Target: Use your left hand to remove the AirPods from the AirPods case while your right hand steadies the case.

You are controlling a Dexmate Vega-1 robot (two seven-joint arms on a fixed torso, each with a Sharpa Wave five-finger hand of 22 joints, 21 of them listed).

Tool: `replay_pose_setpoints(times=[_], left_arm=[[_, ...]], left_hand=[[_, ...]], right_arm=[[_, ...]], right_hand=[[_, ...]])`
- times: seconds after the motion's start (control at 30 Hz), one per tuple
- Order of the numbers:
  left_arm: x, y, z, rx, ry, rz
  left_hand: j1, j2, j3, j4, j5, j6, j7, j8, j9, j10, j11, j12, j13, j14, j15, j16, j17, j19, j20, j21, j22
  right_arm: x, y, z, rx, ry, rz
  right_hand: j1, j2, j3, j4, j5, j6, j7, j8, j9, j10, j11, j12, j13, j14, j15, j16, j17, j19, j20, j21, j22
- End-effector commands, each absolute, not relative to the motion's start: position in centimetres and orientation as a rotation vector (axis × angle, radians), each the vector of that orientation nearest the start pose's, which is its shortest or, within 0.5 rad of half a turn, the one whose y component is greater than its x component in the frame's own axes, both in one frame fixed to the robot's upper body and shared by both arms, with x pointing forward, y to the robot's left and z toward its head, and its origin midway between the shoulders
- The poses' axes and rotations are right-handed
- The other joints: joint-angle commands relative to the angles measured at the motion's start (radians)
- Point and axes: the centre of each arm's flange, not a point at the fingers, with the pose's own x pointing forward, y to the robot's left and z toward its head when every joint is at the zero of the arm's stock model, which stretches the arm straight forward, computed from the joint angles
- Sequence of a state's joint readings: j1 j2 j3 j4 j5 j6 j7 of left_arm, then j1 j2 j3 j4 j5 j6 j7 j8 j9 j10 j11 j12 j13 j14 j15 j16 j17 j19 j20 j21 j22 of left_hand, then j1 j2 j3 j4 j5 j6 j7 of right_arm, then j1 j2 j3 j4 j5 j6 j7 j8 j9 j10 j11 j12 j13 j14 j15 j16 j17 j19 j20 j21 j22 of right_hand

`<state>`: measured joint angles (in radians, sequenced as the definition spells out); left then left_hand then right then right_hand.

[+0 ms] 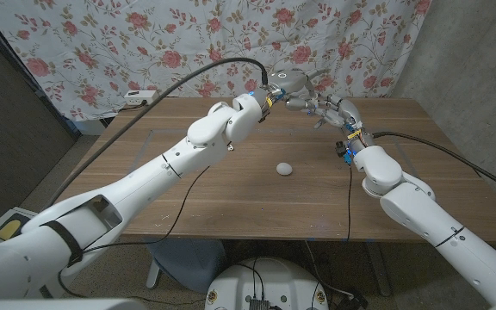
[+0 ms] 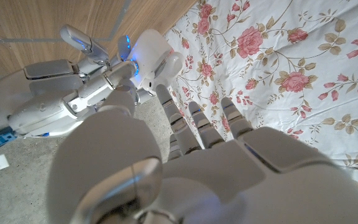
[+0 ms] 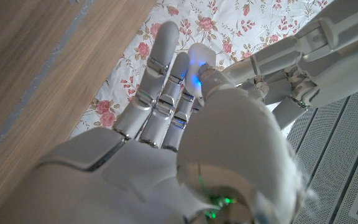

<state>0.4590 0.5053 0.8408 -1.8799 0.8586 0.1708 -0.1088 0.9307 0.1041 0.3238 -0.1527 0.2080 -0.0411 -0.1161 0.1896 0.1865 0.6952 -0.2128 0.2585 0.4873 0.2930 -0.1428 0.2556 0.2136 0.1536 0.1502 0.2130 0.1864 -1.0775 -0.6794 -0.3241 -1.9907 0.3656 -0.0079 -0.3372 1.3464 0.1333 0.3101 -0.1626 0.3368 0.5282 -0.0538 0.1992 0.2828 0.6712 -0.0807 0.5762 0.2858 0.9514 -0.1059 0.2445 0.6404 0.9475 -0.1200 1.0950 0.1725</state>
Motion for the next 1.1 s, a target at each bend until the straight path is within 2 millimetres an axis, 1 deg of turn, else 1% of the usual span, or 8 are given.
replay_pose_setpoints(times=[0.03, 0.17, 0.27, 0.4, 0.57, 0.67, 0.77, 1.1], left_arm=[[51.61, 0.69, 13.58, 1.549, -1.128, -0.056], [51.67, 0.73, 13.53, 1.547, -1.126, -0.058], [51.71, 0.73, 13.49, 1.547, -1.123, -0.059], [51.67, 0.71, 13.48, 1.550, -1.122, -0.055], [51.56, 0.69, 13.55, 1.557, -1.115, -0.059], [51.46, 0.66, 13.51, 1.554, -1.117, -0.064], [51.29, 0.64, 13.47, 1.561, -1.123, -0.041], [51.17, 0.53, 13.36, 1.558, -1.131, -0.031]], left_hand=[[-0.001, 0.008, 0.009, 0.000, 0.008, 0.006, 0.000, 0.009, -0.001, 0.011, -0.004, -0.002, 0.003, 0.013, -0.001, 0.005, 0.003, 0.006, 0.005, 0.002, 0.002], [-0.004, 0.010, 0.013, 0.001, 0.009, 0.048, 0.004, 0.025, 0.000, 0.016, -0.004, -0.002, 0.004, 0.014, -0.001, 0.003, 0.002, 0.006, 0.005, 0.002, 0.002], [-0.004, 0.009, 0.014, 0.001, 0.009, 0.050, 0.003, 0.025, 0.000, 0.018, -0.004, -0.002, 0.004, 0.017, -0.002, 0.003, 0.001, 0.007, 0.004, 0.002, 0.002], [-0.007, 0.009, 0.015, 0.002, 0.009, 0.052, 0.002, 0.024, 0.000, 0.020, -0.004, -0.003, 0.004, 0.017, -0.002, 0.003, 0.001, 0.006, 0.005, 0.002, 0.002], [-0.014, 0.003, 0.013, 0.003, 0.008, 0.071, -0.006, 0.029, 0.000, 0.023, -0.003, -0.004, 0.005, 0.019, -0.003, 0.002, -0.001, 0.007, 0.002, 0.002, 0.002], [-0.020, 0.000, 0.011, 0.005, 0.008, 0.086, -0.004, 0.033, 0.000, 0.026, -0.003, -0.004, 0.006, 0.020, -0.003, 0.001, -0.001, 0.005, 0.001, 0.001, 0.002], [-0.022, 0.001, 0.011, 0.005, 0.008, 0.091, 0.002, 0.034, 0.000, 0.030, -0.003, -0.003, 0.006, 0.022, -0.002, 0.002, -0.001, 0.005, 0.002, 0.001, 0.002], [-0.019, 0.000, 0.014, 0.001, 0.009, 0.091, 0.003, 0.029, 0.000, 0.050, -0.004, 0.002, 0.007, 0.039, -0.013, 0.007, -0.002, 0.010, 0.000, 0.003, 0.002]], right_arm=[[52.73, -22.44, 2.07, -0.231, -0.723, 0.098], [52.73, -22.44, 2.05, -0.229, -0.724, 0.099], [52.73, -22.45, 2.02, -0.228, -0.727, 0.096], [52.74, -22.44, 1.98, -0.232, -0.732, 0.096], [52.65, -22.37, 1.94, -0.243, -0.735, 0.092], [52.59, -22.36, 1.91, -0.247, -0.738, 0.090], [52.57, -22.35, 1.91, -0.243, -0.734, 0.087], [52.53, -22.29, 1.95, -0.247, -0.739, 0.093]], right_hand=[[0.012, -0.002, -0.001, 0.001, 0.004, -0.009, 0.009, -0.008, 0.002, 0.050, -0.033, 0.203, 0.161, 0.039, -0.124, 0.001, 0.002, -0.203, -0.072, 0.006, -0.001], [0.008, -0.001, -0.001, 0.004, 0.005, -0.028, 0.021, -0.014, 0.000, 0.052, -0.030, 0.204, 0.160, 0.038, -0.120, -0.001, 0.000, -0.204, -0.073, 0.007, -0.001], [0.009, -0.002, -0.001, 0.003, 0.005, -0.047, 0.027, -0.019, -0.001, 0.054, -0.030, 0.204, 0.158, 0.039, -0.122, -0.001, -0.001, -0.205, -0.074, 0.007, -0.001], [0.010, -0.002, -0.001, 0.003, 0.006, -0.083, 0.026, -0.027, -0.004, 0.057, -0.029, 0.204, 0.155, 0.040, -0.122, -0.002, -0.003, -0.207, -0.073, 0.009, -0.001], [0.010, -0.004, -0.002, 0.003, 0.006, -0.098, 0.032, -0.026, -0.007, 0.055, -0.031, 0.204, 0.155, 0.040, -0.121, -0.003, -0.004, -0.208, -0.073, 0.010, -0.001], [0.010, -0.004, -0.002, 0.003, 0.007, -0.109, 0.038, -0.025, -0.010, 0.057, -0.032, 0.205, 0.153, 0.041, -0.121, -0.003, -0.005, -0.208, -0.073, 0.011, -0.001], [0.011, -0.005, -0.003, 0.002, 0.007, -0.113, 0.038, -0.023, -0.011, 0.058, -0.029, 0.205, 0.152, 0.041, -0.122, -0.002, -0.005, -0.209, -0.073, 0.012, -0.001], [0.013, -0.007, -0.004, 0.001, 0.008, -0.110, 0.034, -0.016, -0.015, 0.055, -0.030, 0.206, 0.154, 0.042, -0.123, -0.002, -0.005, -0.210, -0.073, 0.014, -0.001]])
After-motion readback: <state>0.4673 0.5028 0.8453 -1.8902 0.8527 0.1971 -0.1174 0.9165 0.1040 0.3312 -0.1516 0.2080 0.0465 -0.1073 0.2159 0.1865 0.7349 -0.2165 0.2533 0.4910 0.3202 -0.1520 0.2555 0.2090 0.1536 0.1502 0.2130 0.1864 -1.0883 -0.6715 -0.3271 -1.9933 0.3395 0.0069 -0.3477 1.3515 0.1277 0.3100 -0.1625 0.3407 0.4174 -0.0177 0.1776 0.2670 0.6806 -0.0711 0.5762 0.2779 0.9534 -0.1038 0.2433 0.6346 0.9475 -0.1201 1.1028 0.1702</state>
